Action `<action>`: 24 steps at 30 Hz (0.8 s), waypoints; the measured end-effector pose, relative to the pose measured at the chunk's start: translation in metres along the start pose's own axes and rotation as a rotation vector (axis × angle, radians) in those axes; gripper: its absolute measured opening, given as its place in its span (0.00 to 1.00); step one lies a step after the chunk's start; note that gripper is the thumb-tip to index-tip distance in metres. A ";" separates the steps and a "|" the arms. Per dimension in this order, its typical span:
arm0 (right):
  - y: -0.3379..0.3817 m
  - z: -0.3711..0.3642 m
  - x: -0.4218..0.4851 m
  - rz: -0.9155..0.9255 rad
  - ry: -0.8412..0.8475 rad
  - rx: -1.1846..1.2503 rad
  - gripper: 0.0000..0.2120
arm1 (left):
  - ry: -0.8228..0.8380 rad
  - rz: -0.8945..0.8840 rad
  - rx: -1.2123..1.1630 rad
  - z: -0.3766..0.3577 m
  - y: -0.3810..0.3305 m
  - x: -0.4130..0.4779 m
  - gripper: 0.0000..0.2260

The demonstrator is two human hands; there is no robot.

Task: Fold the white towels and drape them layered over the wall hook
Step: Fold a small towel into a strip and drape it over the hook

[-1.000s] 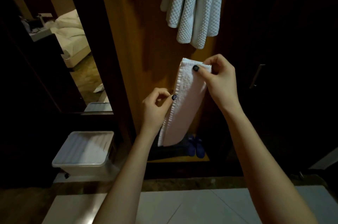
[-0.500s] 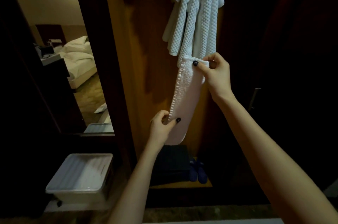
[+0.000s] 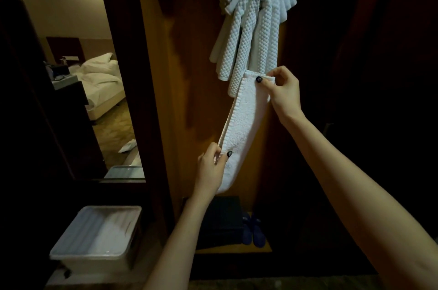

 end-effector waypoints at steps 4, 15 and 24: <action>0.005 -0.001 0.008 0.043 0.012 -0.015 0.09 | -0.135 -0.018 0.001 -0.001 -0.007 0.003 0.20; 0.000 -0.006 0.005 0.059 0.024 -0.047 0.07 | -0.133 0.011 -0.053 -0.009 -0.009 -0.008 0.16; 0.002 -0.007 -0.001 0.164 -0.003 -0.164 0.07 | -0.201 -0.030 0.032 0.000 -0.002 -0.007 0.15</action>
Point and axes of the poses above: each hand's wrist, its own x-axis towards the middle knuckle, its own z-axis out of the back of the hand, y = z × x, the point moved 1 cm from there along x, towards the middle knuckle, and after that the axes turned 2 degrees about y, right-handed, at the moved point
